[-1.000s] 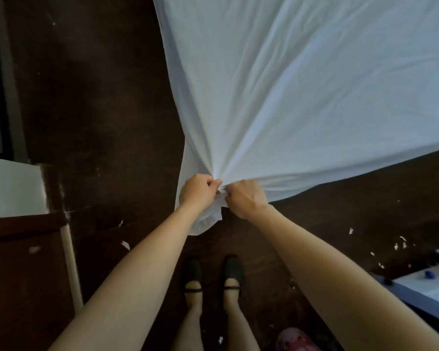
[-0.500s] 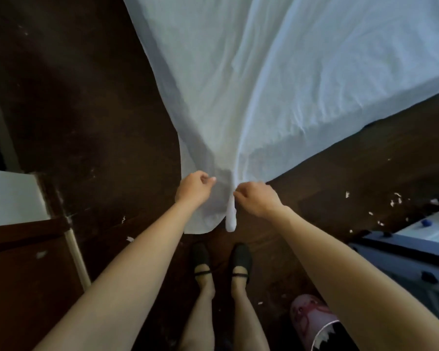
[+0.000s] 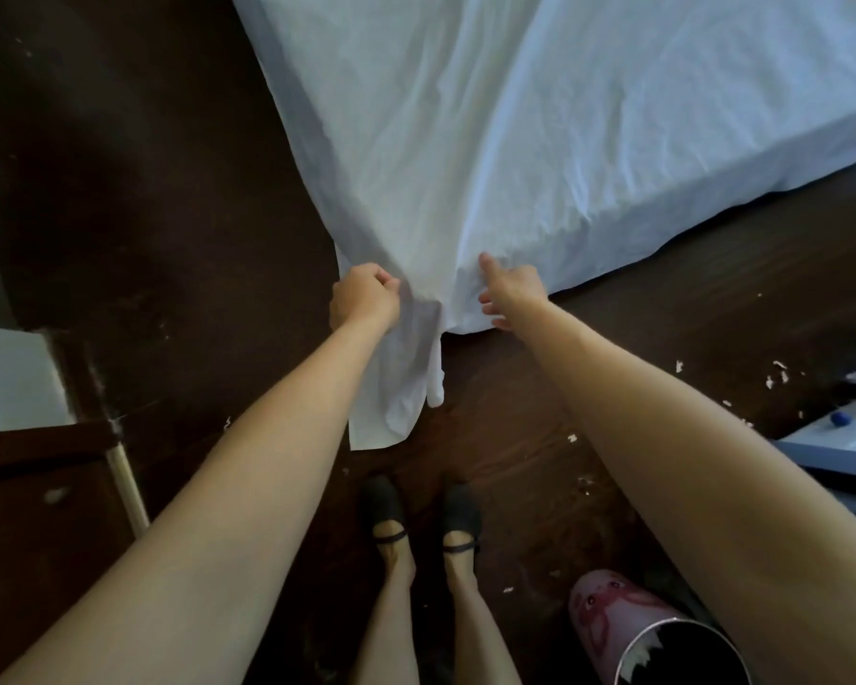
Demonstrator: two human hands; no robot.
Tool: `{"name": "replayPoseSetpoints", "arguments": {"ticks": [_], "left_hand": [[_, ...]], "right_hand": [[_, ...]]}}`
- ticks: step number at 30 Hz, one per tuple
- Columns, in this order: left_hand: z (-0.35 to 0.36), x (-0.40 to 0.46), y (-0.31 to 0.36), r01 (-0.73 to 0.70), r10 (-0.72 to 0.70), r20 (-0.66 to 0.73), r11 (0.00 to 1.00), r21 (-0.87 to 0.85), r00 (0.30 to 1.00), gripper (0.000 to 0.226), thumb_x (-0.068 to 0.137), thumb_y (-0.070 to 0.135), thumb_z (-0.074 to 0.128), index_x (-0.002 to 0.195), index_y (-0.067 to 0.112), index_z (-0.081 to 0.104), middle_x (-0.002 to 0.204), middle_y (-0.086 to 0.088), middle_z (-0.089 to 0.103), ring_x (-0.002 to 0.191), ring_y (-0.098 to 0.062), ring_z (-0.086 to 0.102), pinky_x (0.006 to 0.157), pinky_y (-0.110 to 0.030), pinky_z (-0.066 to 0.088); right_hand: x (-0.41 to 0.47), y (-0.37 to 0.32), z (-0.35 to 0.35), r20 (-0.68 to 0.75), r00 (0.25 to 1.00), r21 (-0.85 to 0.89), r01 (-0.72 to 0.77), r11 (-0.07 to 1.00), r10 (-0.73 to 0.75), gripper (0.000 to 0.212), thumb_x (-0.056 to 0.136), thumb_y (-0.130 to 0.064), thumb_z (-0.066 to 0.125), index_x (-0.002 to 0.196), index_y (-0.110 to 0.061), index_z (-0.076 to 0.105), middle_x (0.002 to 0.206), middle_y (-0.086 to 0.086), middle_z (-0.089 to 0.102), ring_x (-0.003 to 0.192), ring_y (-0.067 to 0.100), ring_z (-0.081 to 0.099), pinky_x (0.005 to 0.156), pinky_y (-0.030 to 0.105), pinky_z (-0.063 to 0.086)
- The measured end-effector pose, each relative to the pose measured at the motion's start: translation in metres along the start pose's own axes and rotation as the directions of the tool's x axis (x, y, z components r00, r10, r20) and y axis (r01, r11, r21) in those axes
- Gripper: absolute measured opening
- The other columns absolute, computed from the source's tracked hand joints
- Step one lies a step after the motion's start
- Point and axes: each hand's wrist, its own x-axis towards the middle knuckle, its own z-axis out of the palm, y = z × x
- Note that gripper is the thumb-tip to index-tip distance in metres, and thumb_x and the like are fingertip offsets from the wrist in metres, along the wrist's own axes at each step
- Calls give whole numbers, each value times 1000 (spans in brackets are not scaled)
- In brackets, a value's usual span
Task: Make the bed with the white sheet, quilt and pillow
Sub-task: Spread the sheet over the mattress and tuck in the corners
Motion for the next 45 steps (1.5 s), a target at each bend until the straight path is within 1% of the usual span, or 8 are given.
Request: {"name": "replayPoseSetpoints", "arguments": {"ticks": [4,7,11,15,19,24,32,45], "left_hand": [[-10,12,-13,-55,53,-54,998,-31,997,17,94,32,52,99,20,64,106,-2,65,101,-24,61,88,-39,52],[-3,12,-9,-8,13,88,998,-57,996,55,90,50,53,130,12,52,127,-6,57,115,-27,55,89,-37,49],[11,9,2,-46,38,108,997,68,993,25,93,35,57,96,12,67,103,-8,67,87,-25,62,65,-28,45],[7,4,-11,-42,39,14,974,221,999,23,93,31,56,77,18,65,87,-3,65,84,-25,63,67,-32,47],[-21,-14,-6,-92,-15,246,905,416,969,43,92,40,56,127,16,53,128,-10,56,114,-31,55,91,-41,48],[-88,-69,51,-206,115,319,941,268,941,61,94,43,50,146,15,32,148,-10,39,133,-30,41,104,-38,37],[-219,-183,167,-318,301,209,947,52,930,49,101,35,39,145,17,34,149,-8,38,135,-26,39,108,-36,32],[-362,-152,175,-367,366,36,930,17,930,46,102,36,33,145,18,36,146,-6,42,133,-24,40,103,-34,36]], "right_hand": [[15,-4,4,11,995,76,96,993,-97,34,96,-26,49,66,-12,55,67,2,61,58,12,53,52,24,41],[4,10,2,50,990,108,127,986,-133,32,98,-22,46,68,-13,54,68,0,58,60,9,49,53,20,40],[-9,32,-3,70,992,133,98,986,-108,29,99,-23,46,74,-14,57,72,-2,60,64,8,50,56,22,42],[-5,29,-10,107,994,-241,51,969,-25,21,91,-21,56,74,-11,65,73,2,63,71,19,56,58,27,46],[-27,17,-12,169,986,-414,74,907,-3,15,86,-25,62,85,-10,66,88,9,65,92,27,64,68,30,50],[-96,-55,-40,280,950,-360,235,903,-136,41,94,-35,53,126,-10,60,128,7,59,122,24,51,97,29,38],[-211,-175,-104,336,894,-335,406,850,-295,40,93,-35,55,124,-11,61,104,0,56,94,16,48,70,22,39],[-268,-324,-34,408,824,-345,537,770,-392,46,96,-36,51,134,-10,52,132,7,53,120,26,49,96,35,41]]}}
